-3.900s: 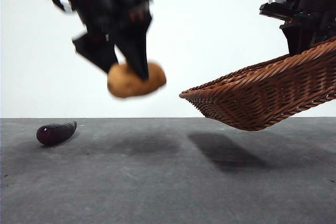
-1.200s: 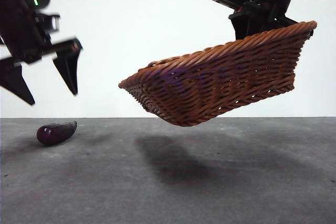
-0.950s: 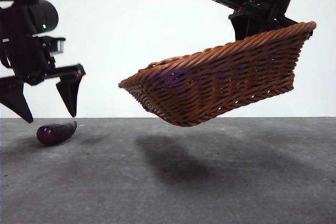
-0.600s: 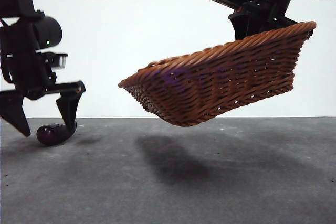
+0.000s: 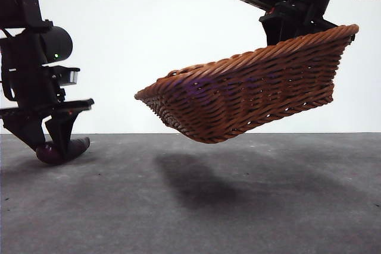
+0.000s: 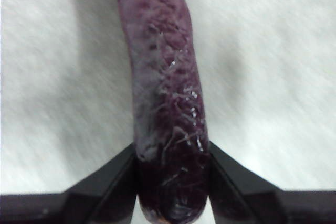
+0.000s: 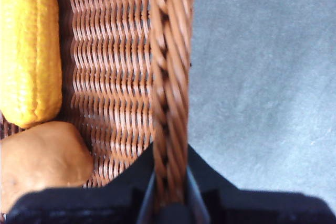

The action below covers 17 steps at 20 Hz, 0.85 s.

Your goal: Help me put the vegetables on the table into the basket

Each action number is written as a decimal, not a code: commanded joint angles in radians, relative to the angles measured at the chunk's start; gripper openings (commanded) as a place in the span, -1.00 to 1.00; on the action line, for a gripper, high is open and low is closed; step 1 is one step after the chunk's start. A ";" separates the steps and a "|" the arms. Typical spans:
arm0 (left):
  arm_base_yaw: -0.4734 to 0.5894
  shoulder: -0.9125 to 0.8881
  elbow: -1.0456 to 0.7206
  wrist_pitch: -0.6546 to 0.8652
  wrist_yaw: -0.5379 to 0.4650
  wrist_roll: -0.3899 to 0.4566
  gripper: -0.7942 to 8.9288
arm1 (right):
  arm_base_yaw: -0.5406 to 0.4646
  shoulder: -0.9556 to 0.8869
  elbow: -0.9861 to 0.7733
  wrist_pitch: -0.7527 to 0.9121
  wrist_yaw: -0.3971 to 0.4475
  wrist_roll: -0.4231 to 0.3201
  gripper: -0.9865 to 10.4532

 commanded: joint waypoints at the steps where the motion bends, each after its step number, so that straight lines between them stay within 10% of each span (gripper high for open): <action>1: -0.003 -0.072 0.000 -0.030 0.076 0.027 -0.86 | 0.001 -0.011 -0.003 0.008 0.003 0.003 -0.84; 10: -0.139 -0.444 0.000 -0.259 0.328 0.048 -0.85 | 0.001 -0.011 -0.003 0.013 0.027 0.016 -0.84; 17: -0.369 -0.464 0.000 -0.317 0.328 -0.005 -0.84 | 0.001 -0.011 -0.003 0.018 0.026 0.027 -0.84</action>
